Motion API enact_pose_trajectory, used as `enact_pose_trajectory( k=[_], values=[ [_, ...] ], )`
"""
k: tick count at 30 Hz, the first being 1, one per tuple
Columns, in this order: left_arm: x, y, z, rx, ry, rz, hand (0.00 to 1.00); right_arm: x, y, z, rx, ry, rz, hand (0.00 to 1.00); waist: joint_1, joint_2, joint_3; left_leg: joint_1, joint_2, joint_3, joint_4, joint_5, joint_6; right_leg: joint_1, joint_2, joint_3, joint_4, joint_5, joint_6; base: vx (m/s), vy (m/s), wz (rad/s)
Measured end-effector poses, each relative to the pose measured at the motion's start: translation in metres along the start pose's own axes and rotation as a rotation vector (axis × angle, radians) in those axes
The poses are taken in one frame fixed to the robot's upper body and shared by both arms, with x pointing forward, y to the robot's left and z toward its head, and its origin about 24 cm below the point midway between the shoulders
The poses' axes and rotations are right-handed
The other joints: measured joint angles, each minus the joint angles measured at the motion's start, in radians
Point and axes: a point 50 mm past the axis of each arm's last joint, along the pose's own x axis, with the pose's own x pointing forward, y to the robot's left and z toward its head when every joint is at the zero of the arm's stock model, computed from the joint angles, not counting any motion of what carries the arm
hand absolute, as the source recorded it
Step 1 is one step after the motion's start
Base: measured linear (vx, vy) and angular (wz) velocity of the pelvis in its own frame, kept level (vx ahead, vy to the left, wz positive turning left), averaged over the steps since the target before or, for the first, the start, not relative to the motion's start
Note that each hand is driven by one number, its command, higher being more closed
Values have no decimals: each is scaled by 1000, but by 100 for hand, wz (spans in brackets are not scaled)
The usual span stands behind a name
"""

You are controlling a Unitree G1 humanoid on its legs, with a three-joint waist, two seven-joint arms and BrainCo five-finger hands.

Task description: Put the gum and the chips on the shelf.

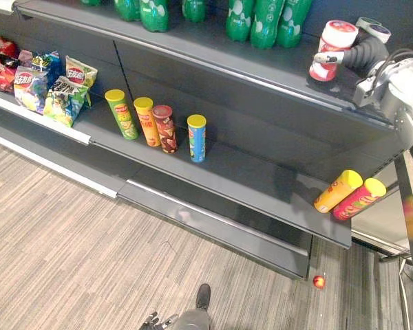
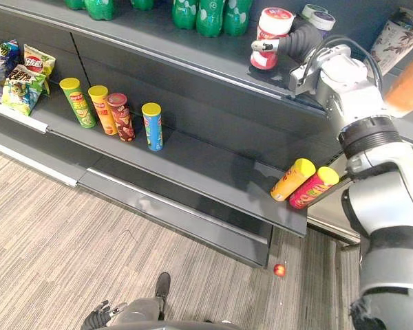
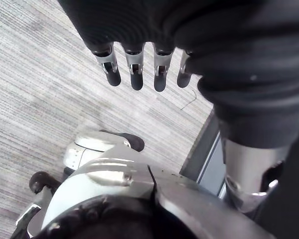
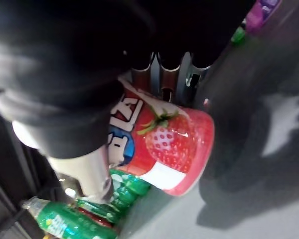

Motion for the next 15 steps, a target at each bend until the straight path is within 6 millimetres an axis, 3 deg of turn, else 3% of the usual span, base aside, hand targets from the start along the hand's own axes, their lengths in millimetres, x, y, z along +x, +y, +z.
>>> enact_pose_trajectory(
  k=[7,13,14,15],
  values=[
    [1,-1,4,4,-13,-6,0,1,-15,-3,60,10,-113,100,19,8,30,-4,-1,-9,0,3,0,0,1,-7,2,-1,-1,3,-12,1],
    [2,-5,5,24,-12,-21,0,4,-12,1,71,-10,-123,100,20,16,36,-5,-1,-11,0,4,-1,-1,3,-8,5,-3,-5,0,0,0],
    [2,-5,5,24,-11,-21,0,5,-11,1,73,-10,-128,0,20,16,37,-5,0,-11,0,4,-2,-1,3,-8,6,-4,-6,0,0,0],
    [2,-5,5,24,-11,-21,0,5,-11,1,74,-9,-129,0,20,16,37,-5,1,-11,0,4,-3,-2,3,-8,6,-5,-7,0,0,0]
  ],
)
